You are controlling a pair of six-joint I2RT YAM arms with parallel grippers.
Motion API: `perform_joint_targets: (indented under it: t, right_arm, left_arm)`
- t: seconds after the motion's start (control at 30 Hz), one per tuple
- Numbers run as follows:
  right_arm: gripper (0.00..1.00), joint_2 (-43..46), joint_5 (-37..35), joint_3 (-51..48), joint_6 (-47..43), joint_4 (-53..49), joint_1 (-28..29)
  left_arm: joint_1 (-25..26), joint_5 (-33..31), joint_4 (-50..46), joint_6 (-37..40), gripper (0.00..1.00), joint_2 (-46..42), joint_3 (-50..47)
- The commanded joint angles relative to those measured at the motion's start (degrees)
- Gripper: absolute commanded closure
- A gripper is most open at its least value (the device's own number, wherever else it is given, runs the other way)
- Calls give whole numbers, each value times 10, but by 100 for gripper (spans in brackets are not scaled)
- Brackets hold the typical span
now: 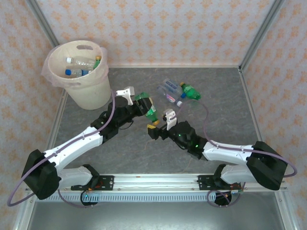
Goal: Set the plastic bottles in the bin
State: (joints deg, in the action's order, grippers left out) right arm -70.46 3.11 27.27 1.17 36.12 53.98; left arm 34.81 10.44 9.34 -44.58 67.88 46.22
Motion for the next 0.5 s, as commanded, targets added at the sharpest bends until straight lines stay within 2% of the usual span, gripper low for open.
perform_joint_targets:
  t: [0.0, 0.17, 0.3, 0.47]
  right_arm:
    - [0, 17, -21, -9, 6, 33, 2]
    - [0, 24, -27, -14, 12, 39, 3]
    - [0, 32, -39, -24, 18, 51, 2]
    - [0, 56, -51, -33, 39, 61, -1]
  left_arm:
    - [-4, -28, 29, 2, 50, -19, -14]
    - [-4, -69, 2, 24, 51, -43, -10]
    - [-4, -125, -28, 41, 50, -71, -1]
    - [-14, -143, -54, 70, 51, -107, 9]
